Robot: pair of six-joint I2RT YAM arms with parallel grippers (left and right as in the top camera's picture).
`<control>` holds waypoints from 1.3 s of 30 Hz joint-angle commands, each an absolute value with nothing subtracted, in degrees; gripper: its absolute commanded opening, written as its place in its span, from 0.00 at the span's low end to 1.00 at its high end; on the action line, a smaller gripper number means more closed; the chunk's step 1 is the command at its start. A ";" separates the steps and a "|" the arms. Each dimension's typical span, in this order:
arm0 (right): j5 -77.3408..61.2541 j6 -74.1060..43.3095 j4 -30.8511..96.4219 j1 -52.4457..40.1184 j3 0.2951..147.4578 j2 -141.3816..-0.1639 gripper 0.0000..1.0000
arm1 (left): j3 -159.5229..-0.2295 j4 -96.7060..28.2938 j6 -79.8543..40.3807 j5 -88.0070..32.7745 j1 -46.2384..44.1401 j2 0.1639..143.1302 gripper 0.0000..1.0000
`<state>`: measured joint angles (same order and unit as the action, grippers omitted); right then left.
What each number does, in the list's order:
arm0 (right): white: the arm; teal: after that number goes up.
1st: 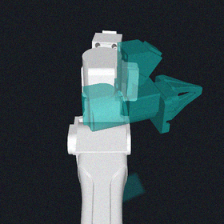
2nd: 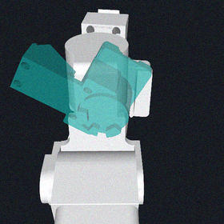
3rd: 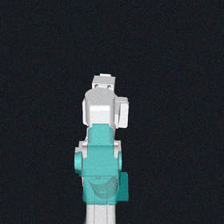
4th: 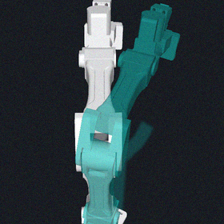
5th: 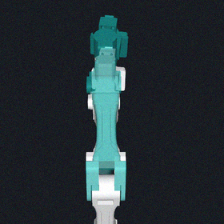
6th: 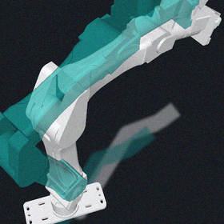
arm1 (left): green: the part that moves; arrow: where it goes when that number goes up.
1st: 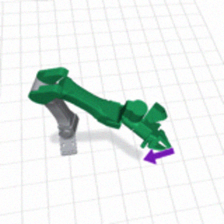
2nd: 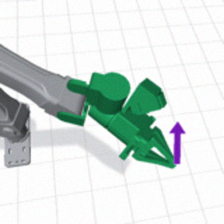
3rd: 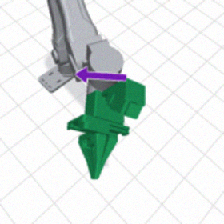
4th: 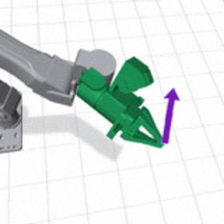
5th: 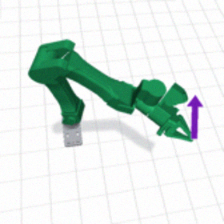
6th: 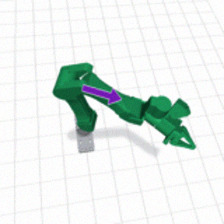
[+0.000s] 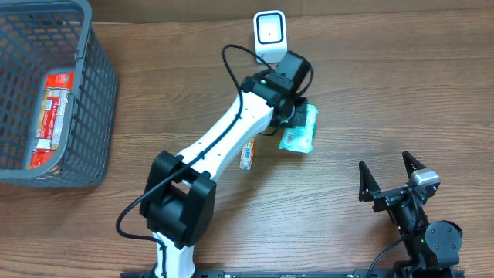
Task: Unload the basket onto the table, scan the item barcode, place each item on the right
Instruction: 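Lift the light-green packet off the green jar and set it beside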
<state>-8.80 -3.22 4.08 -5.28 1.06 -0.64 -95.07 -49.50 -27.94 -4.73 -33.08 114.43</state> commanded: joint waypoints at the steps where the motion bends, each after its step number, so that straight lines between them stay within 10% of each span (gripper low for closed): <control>1: -9.10 -3.36 3.84 -5.19 0.45 -0.23 1.00 | -94.78 -51.88 -26.79 -2.96 -30.46 110.65 0.04; 39: -9.10 -3.36 3.84 -5.19 0.45 -0.23 1.00 | -94.59 -63.40 -21.93 -10.74 -24.05 108.55 0.04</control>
